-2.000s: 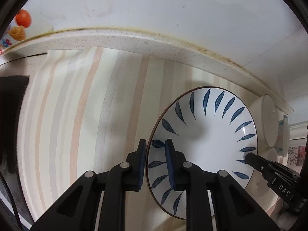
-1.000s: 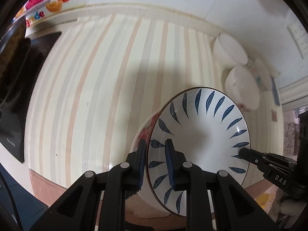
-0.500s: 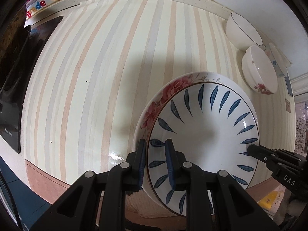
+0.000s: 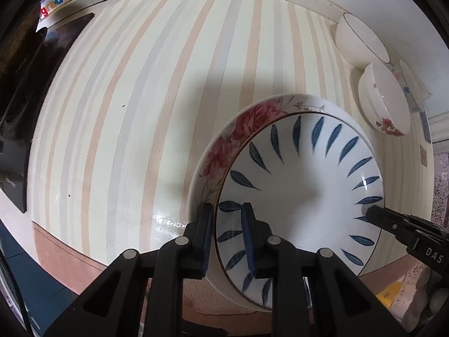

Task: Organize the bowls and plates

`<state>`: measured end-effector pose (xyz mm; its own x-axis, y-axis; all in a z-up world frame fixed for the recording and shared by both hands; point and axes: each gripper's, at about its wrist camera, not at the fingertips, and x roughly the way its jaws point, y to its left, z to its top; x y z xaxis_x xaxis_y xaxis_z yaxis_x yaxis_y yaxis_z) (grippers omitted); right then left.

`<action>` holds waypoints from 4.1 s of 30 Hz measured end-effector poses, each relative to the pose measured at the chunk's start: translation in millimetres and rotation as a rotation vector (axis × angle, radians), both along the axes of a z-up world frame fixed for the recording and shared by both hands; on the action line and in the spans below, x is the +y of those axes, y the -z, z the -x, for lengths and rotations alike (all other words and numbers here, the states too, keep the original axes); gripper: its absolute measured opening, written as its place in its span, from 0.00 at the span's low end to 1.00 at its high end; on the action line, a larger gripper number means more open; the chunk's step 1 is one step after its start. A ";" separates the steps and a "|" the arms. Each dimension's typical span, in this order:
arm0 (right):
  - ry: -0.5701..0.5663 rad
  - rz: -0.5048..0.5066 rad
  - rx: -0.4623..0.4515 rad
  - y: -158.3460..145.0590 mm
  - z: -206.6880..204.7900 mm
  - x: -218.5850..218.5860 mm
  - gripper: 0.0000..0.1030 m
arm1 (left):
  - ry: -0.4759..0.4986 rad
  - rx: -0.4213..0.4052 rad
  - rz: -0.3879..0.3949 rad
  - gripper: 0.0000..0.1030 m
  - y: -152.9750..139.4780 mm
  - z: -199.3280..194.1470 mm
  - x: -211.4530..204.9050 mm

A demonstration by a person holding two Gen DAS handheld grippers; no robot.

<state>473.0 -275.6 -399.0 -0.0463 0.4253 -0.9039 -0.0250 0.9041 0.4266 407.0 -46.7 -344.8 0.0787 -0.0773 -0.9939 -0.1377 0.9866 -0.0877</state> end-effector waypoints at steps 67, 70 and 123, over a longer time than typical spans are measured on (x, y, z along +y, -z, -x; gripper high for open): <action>0.237 -0.019 -0.067 -16.4 -115.0 -143.7 0.58 | -0.009 -0.032 0.152 0.26 -9.7 -141.0 -127.0; 0.244 -0.036 -0.039 2.6 -130.5 -143.5 0.58 | -0.003 -0.011 0.156 0.26 2.3 -149.2 -134.0; 0.208 0.059 -0.063 -9.3 30.4 -194.2 0.14 | 0.222 -0.064 0.094 0.11 -22.2 -23.9 -231.7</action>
<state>442.6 -469.8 -389.7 0.0939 0.3659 -0.9259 0.1401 0.9159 0.3761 430.9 -278.4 -322.7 0.1115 -0.1920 -0.9750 0.0904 0.9790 -0.1825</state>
